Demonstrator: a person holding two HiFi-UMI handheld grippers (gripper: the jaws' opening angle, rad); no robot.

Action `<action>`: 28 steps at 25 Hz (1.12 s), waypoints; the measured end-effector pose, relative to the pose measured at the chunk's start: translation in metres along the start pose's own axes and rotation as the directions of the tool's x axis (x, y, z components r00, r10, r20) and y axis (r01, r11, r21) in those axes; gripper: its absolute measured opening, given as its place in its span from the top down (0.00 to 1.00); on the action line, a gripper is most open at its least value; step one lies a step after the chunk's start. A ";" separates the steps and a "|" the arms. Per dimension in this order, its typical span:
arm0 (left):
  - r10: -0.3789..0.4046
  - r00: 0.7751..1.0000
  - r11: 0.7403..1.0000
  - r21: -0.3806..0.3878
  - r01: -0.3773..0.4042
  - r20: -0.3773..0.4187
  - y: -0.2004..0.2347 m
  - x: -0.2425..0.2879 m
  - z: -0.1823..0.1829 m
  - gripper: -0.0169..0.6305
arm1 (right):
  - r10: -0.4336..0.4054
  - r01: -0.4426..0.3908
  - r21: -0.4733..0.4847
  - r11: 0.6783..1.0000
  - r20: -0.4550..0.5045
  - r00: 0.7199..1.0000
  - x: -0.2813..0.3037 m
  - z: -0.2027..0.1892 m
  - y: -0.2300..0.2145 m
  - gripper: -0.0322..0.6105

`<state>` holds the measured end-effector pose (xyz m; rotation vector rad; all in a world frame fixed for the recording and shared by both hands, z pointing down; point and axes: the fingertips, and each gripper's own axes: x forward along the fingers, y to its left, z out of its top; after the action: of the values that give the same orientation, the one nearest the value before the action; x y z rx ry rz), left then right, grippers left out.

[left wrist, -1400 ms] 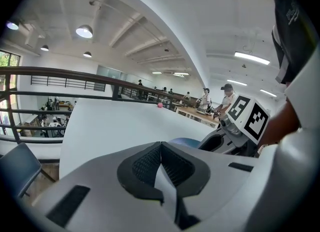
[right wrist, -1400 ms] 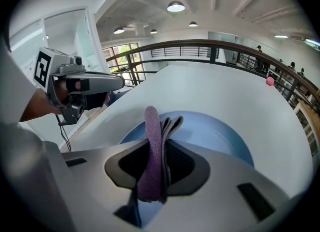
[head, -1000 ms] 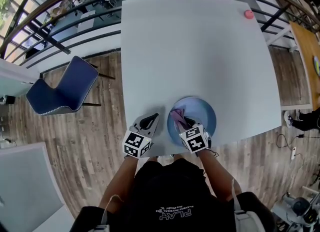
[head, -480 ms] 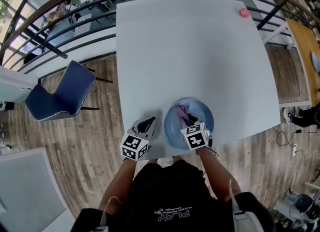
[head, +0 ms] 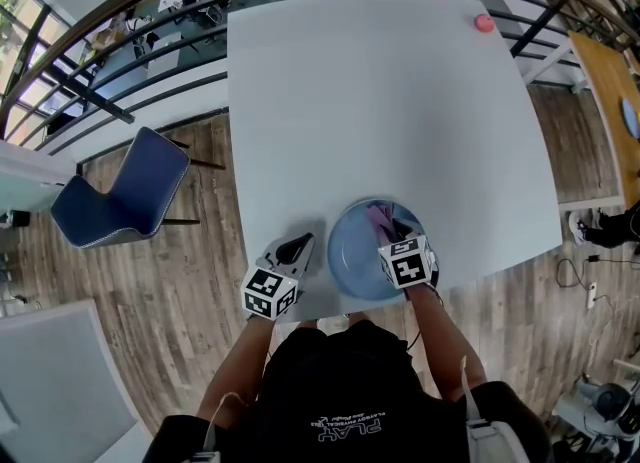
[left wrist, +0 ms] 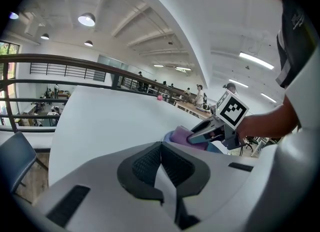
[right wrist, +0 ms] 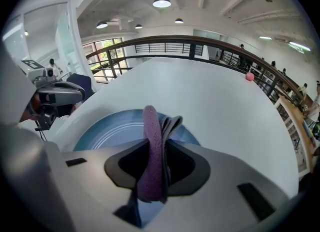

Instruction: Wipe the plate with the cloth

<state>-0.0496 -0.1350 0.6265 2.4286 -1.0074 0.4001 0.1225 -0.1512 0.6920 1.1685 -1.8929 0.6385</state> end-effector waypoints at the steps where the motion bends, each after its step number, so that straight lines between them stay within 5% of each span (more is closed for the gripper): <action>1: -0.001 1.000 1.000 0.001 0.001 -0.003 0.000 0.001 -0.001 0.95 | -0.005 0.005 -0.002 1.000 -0.001 1.000 -0.001 0.000 -0.002 0.79; 12: -0.004 1.000 1.000 0.022 0.005 -0.007 -0.002 0.002 0.000 0.95 | -0.026 0.025 0.018 1.000 0.028 0.999 -0.012 -0.004 -0.005 0.79; 28: 0.030 1.000 0.999 -0.012 -0.030 0.007 -0.007 -0.022 -0.009 0.95 | 0.147 -0.147 -0.010 0.989 0.030 0.989 -0.018 -0.004 0.080 0.79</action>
<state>-0.0604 -0.1130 0.6227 2.4084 -1.0469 0.3951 0.0572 -0.1040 0.6787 1.0456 -2.0190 0.6959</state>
